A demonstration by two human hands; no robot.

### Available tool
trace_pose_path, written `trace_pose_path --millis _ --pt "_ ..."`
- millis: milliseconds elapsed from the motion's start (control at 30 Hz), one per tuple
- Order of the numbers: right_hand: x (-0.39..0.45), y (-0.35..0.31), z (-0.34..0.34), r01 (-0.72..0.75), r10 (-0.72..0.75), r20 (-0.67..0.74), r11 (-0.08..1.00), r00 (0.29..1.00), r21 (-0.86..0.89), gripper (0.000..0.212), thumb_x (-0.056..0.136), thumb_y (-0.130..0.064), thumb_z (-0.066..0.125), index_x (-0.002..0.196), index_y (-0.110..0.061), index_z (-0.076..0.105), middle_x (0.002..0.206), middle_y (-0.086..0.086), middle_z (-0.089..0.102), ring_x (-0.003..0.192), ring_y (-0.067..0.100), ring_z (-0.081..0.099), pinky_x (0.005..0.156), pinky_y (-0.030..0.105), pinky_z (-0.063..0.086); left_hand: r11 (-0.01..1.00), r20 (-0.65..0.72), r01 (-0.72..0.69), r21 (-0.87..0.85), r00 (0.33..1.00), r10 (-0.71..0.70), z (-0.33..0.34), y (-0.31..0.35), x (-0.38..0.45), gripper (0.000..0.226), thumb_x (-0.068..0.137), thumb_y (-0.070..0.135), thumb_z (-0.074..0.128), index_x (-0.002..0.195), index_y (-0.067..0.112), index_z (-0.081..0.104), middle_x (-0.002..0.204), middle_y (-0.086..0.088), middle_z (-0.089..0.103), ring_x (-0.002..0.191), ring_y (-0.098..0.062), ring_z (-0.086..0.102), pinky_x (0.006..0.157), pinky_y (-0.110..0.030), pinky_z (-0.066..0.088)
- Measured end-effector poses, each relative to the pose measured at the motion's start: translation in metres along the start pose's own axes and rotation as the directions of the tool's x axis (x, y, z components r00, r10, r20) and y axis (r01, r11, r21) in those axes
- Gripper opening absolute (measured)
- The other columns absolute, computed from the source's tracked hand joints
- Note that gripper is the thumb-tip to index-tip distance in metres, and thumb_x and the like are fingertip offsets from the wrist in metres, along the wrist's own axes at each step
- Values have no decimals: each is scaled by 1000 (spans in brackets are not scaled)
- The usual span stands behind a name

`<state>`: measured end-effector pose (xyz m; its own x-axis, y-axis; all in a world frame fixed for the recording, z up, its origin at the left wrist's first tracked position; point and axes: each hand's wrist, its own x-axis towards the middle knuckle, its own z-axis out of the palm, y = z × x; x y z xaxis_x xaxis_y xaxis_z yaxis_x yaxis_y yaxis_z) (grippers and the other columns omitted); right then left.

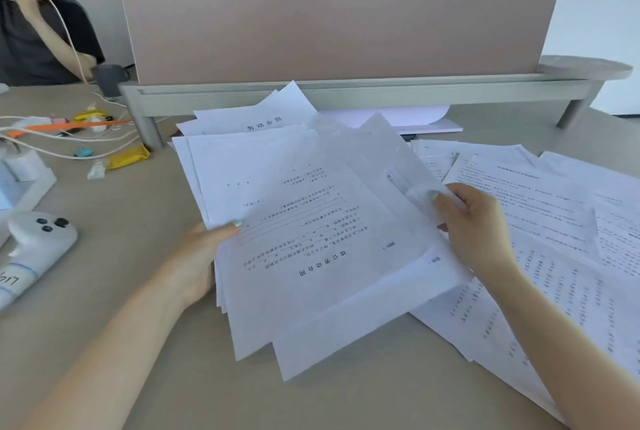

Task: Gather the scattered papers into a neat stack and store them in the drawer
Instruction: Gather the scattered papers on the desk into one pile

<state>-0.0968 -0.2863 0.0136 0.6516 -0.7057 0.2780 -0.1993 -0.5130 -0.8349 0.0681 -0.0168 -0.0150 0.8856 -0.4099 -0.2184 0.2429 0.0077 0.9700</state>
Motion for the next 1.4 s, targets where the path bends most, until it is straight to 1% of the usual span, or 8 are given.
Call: trace_pose_path --millis 100,200,300,433,767,933,1133,1400 --pt "-2 -3 -3 -83 104 -71 962 992 260 22 89 -22 54 75 -6 61 68 3 57 56 8 57 53 20 46 1000 20 -14 -21 1000 14 4 -1 -1 31 94 7 50 123 10 59 112 -8 68 99 -25 64 77 -35 50" --pt "-4 -7 -9 -393 332 213 717 919 576 22 87 -29 59 82 -10 67 68 3 66 57 18 63 56 27 49 997 44 -64 -42 997 66 5 -2 -3 25 94 8 48 112 15 64 92 2 75 81 -13 72 64 -26 56" --pt "-5 -5 -10 -571 391 430 674 814 468 26 86 -20 60 61 -13 63 47 2 61 38 16 58 48 22 46 992 60 -102 -69 993 106 7 -2 -5 23 94 8 48 97 22 66 79 11 77 70 -4 73 56 -19 56" --pt "-5 -2 -4 -544 367 440 739 819 397 11 87 0 50 82 6 57 65 16 51 49 22 54 46 20 43 988 21 -141 -55 990 142 10 1 -8 27 91 7 53 113 17 64 96 5 76 85 -11 73 69 -27 55" --pt "-1 2 -16 -425 110 565 777 818 464 16 89 -3 53 96 -8 67 77 2 76 63 14 71 52 25 57 964 -154 -261 55 951 267 8 0 -9 39 91 10 55 126 28 50 123 8 63 112 -12 60 98 -39 46" --pt "1 6 -24 -448 106 623 788 775 422 19 88 -1 52 97 -7 68 81 7 76 64 18 72 52 26 58 961 -170 -269 68 946 277 -3 2 -6 41 89 7 57 128 15 54 120 -3 67 107 -19 65 88 -37 51" --pt "6 15 -17 -452 216 473 757 854 472 11 89 -11 57 93 -15 66 72 -7 75 63 6 71 51 21 56 905 -251 -228 361 910 329 4 -1 -6 10 89 25 57 80 20 56 80 -1 54 72 -17 48 61 -25 36" --pt "13 26 -17 -498 389 313 721 867 482 20 94 -4 42 102 -11 59 84 5 64 68 20 65 59 36 55 890 -290 -215 402 892 347 3 7 3 21 89 35 56 83 15 49 72 -3 39 66 -17 35 53 -27 28"
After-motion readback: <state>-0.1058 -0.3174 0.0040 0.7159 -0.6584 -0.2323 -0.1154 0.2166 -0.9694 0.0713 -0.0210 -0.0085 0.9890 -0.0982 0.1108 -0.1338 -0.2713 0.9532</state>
